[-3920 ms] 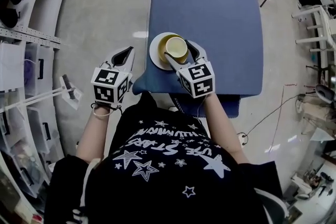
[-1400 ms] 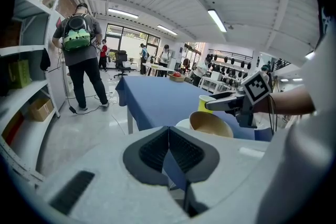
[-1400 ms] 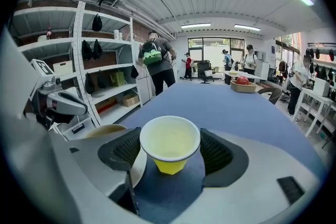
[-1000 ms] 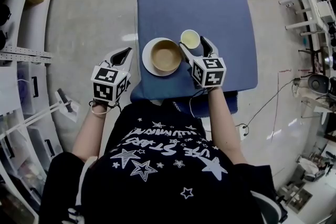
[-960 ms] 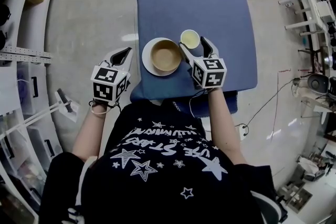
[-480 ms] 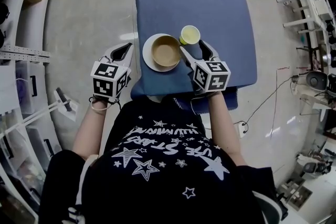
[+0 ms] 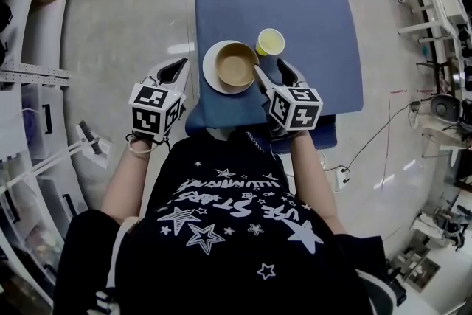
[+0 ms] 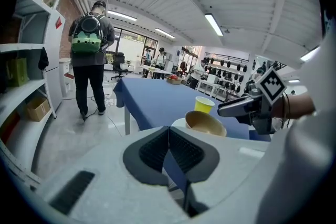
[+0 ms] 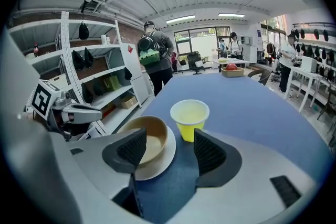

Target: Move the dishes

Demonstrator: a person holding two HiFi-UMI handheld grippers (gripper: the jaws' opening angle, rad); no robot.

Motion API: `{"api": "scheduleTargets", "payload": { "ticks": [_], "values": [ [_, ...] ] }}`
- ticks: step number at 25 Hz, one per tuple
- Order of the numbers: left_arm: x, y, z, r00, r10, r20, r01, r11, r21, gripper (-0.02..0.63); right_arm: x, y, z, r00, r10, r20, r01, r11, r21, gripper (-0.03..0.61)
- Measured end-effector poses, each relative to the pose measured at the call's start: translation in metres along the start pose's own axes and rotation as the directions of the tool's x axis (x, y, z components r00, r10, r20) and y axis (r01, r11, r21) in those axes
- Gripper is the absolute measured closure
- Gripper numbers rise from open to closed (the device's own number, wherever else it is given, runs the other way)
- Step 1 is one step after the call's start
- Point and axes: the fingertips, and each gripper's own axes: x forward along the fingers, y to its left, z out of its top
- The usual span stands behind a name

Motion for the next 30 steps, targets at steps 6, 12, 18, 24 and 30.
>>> {"api": "scheduleTargets", "payload": {
  "ticks": [6,12,18,24,30],
  "values": [
    [-0.001,-0.002,0.002,1.000,-0.004,0.002,0.004,1.000,0.000,0.594,0.007,0.014,-0.018,0.996,0.063,-0.065,-0.060,0.997,0.045,0.328],
    [-0.007,0.001,-0.005,1.000,0.004,-0.011,-0.004,1.000,-0.012,0.594,0.019,0.018,-0.019,0.992,0.070,-0.107,-0.059,0.993,0.104,0.394],
    [-0.010,0.004,-0.011,1.000,0.013,-0.016,-0.014,1.000,-0.021,0.594,0.029,0.017,-0.026,0.988,0.077,-0.133,-0.053,0.983,0.174,0.439],
    [-0.012,0.004,-0.013,1.000,0.017,-0.009,-0.017,0.999,-0.028,0.594,0.032,0.013,-0.029,0.988,0.042,-0.150,-0.014,0.983,0.182,0.510],
    [-0.011,0.006,-0.012,1.000,0.021,-0.009,-0.021,0.999,-0.031,0.594,0.032,0.011,-0.023,0.986,0.003,-0.165,0.029,0.981,0.192,0.554]
  ]
}}
